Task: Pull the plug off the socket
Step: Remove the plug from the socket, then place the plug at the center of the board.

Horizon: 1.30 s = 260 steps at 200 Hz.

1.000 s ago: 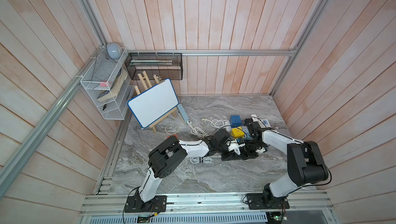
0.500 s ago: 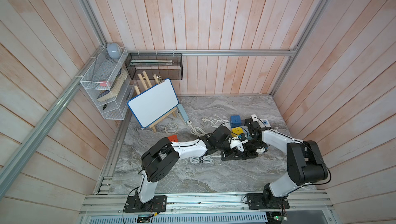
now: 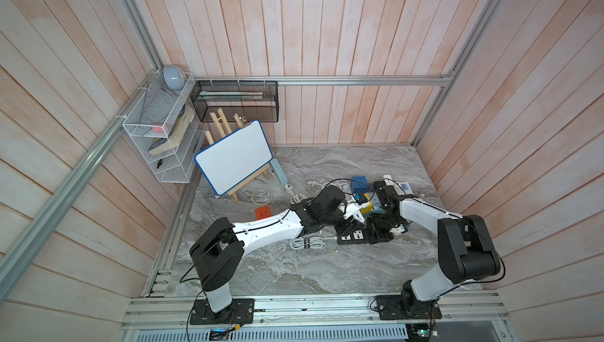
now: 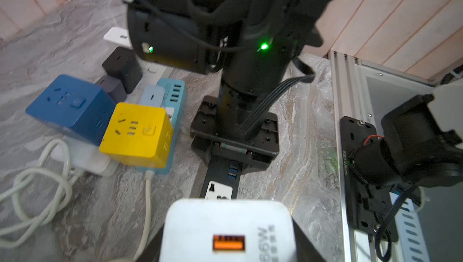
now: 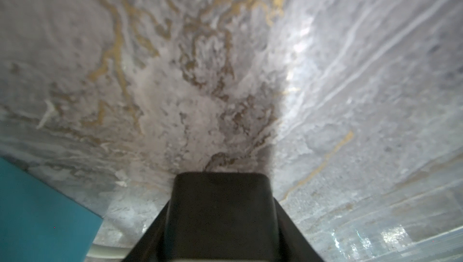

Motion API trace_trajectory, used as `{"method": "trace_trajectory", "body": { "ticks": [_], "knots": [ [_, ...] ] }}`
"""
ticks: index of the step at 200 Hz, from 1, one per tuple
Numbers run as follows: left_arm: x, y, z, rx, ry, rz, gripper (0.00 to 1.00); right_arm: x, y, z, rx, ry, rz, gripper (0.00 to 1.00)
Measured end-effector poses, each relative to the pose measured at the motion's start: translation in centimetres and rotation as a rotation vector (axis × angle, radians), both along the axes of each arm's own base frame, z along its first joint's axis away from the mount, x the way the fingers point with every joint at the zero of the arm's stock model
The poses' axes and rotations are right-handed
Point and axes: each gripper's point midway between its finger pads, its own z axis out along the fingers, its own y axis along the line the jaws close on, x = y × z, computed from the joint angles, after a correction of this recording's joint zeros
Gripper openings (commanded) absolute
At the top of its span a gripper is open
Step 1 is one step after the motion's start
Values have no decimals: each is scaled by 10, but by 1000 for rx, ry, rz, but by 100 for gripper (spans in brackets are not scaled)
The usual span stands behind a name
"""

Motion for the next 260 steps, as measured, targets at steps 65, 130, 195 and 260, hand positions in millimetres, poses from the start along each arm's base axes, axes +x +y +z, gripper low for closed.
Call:
{"method": "trace_trajectory", "body": {
  "ticks": [65, 130, 195, 260],
  "knots": [
    [34, 103, -20, 146, 273, 399, 10, 2, 1, 0, 4, -8, -3, 5],
    [16, 210, -74, 335, 562, 752, 7, 2, 1, 0, 5, -12, 5, 7],
    [-5, 290, -97, 430, 723, 1024, 7, 3, 1, 0, 6, -11, 8, 8],
    [-14, 337, -111, 471, 788, 1191, 7, 3, 2, 0, 7, -13, 13, 8]
  ]
}}
